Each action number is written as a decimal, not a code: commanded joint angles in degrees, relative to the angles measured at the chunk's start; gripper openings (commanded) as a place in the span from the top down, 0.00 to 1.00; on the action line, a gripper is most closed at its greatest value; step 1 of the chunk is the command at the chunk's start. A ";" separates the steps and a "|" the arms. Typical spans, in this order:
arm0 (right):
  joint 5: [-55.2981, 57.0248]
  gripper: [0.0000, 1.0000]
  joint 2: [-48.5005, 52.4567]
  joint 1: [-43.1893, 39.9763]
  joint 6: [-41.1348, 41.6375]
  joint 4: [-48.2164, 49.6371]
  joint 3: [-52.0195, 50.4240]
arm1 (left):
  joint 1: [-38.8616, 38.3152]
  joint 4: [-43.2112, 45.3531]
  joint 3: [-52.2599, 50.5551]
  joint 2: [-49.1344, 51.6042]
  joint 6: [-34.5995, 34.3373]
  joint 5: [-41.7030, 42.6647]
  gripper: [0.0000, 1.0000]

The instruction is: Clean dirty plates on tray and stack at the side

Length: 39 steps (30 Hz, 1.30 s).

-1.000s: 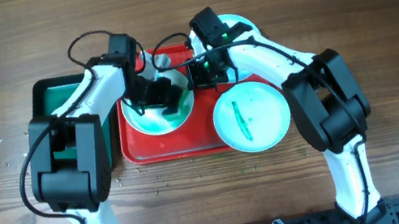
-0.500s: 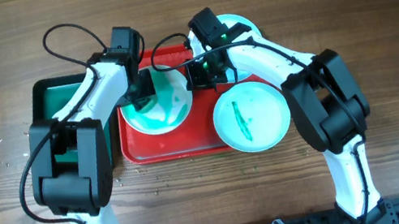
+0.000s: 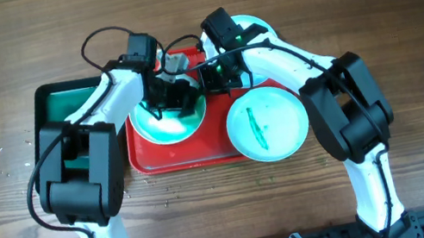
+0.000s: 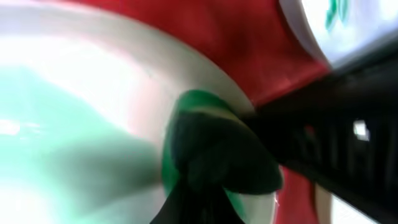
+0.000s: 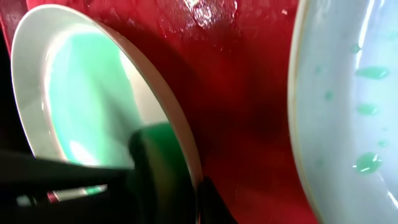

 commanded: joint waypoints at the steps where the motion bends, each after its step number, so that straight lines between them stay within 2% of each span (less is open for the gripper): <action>1: -0.59 0.96 0.61 0.02 -0.66 0.02 -0.52 | -0.24 5.22 -0.20 0.66 -9.25 -20.55 0.96; 4: -0.59 0.96 0.61 0.02 -0.66 0.00 -0.52 | -0.11 5.55 -0.20 0.66 -17.46 -38.51 0.96; 6: -0.57 0.96 0.61 0.02 -0.66 0.04 -0.52 | -0.02 4.00 -0.20 0.66 -21.05 -43.50 0.96; 8: -0.52 0.96 0.61 0.02 -0.68 0.04 -0.52 | -0.04 1.44 -0.20 0.66 -23.45 -42.10 0.96; 10: -0.15 0.96 0.61 0.02 -0.59 0.00 -0.52 | -0.09 -2.01 -0.20 0.66 -25.88 -35.95 0.96; 13: 0.09 0.96 0.61 0.24 0.37 -0.13 -0.52 | -0.09 -4.15 -0.20 0.66 -25.99 -27.21 0.96; 15: 0.87 0.94 0.61 0.66 0.98 -0.15 -0.52 | -0.09 -4.13 -0.20 0.66 -25.99 -25.20 0.96; 19: 6.27 0.85 0.61 3.19 5.18 -0.22 -0.55 | 0.04 -4.09 -0.20 0.66 -27.08 -24.68 0.96; 21: 8.11 0.85 0.61 4.33 6.56 -0.20 -0.55 | 0.31 -4.09 -0.20 0.66 -27.08 -24.68 0.96; 23: 8.48 0.87 0.61 4.70 6.56 -0.17 -0.55 | 0.52 -4.02 -0.20 0.66 -27.06 -24.68 0.96; 24: 8.48 0.94 0.61 4.70 6.56 -0.22 -0.55 | 0.76 -3.85 -0.17 0.63 -27.04 -24.68 0.96; 25: 8.48 0.96 0.61 4.70 6.56 -0.26 -0.55 | 0.96 -3.89 0.00 0.63 -27.04 -24.68 0.96; 35: 8.09 0.96 -1.25 4.09 6.51 -0.90 -0.26 | 9.09 -15.28 17.62 -3.63 -26.84 -24.06 0.96; 39: 15.74 0.96 -6.36 4.13 5.75 -2.47 -0.26 | 12.37 -15.50 18.99 -6.08 -26.88 -24.04 0.96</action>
